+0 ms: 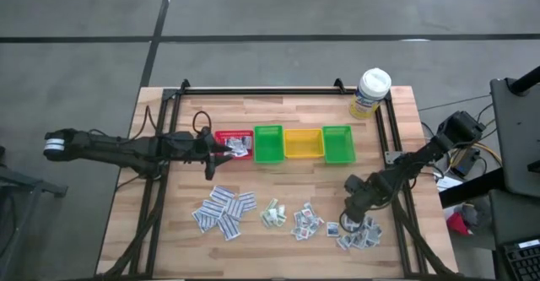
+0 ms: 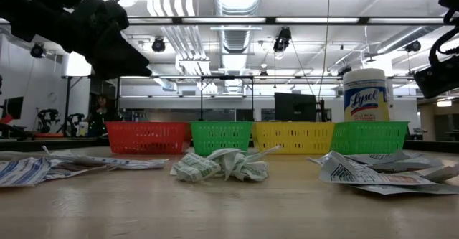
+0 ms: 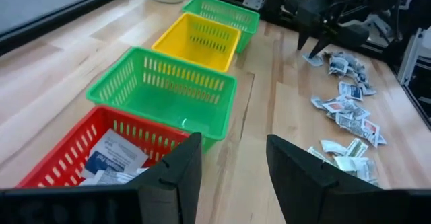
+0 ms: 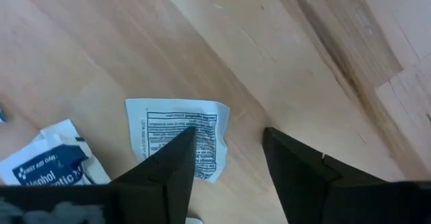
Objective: Pick & Place First Aid Supplies
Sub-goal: Put the alcohol pad into the red basket
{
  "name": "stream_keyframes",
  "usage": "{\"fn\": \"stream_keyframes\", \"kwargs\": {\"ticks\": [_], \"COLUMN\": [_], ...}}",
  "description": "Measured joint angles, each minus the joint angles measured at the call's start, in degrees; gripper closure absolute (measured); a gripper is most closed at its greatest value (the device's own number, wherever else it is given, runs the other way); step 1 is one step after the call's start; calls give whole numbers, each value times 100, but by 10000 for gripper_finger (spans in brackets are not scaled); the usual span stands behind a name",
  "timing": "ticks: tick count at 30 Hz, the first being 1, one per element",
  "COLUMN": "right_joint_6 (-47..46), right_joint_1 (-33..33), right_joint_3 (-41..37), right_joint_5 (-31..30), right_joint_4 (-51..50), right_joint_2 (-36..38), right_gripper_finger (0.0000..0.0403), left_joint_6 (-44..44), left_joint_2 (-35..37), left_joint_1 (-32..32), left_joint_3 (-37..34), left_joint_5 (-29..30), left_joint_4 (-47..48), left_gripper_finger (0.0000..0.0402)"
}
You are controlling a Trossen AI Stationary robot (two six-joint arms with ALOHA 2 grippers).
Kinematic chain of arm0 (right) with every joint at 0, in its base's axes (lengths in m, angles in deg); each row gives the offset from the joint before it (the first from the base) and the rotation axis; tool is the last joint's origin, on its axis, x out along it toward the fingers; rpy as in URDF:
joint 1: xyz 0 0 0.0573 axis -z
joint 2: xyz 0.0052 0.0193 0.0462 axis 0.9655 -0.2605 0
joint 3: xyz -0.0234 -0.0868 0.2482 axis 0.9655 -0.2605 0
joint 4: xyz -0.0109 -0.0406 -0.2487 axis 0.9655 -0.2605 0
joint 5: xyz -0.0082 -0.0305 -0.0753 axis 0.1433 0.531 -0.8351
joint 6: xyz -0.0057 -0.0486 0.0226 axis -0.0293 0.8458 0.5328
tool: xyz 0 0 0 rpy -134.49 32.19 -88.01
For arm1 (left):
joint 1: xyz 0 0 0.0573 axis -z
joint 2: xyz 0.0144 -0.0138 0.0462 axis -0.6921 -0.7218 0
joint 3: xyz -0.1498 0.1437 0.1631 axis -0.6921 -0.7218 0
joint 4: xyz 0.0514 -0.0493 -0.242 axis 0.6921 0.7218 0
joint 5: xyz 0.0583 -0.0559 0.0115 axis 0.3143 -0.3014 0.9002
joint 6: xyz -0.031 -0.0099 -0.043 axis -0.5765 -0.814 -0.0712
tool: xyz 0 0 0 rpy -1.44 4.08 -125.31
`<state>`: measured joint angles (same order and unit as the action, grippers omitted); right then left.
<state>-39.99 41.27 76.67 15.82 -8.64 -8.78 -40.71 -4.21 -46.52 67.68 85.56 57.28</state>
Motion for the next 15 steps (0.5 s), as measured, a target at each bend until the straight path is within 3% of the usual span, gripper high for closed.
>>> {"fn": "stream_keyframes", "kwargs": {"ticks": [15], "right_joint_6": [179], "right_joint_1": [0], "right_joint_3": [-93], "right_joint_5": [-147], "right_joint_4": [38], "right_joint_2": [55], "right_gripper_finger": [254], "left_joint_6": [-103], "left_joint_2": [19], "left_joint_1": [37], "left_joint_3": [-315], "left_joint_5": [0], "left_joint_4": [-268], "left_gripper_finger": [243]}}
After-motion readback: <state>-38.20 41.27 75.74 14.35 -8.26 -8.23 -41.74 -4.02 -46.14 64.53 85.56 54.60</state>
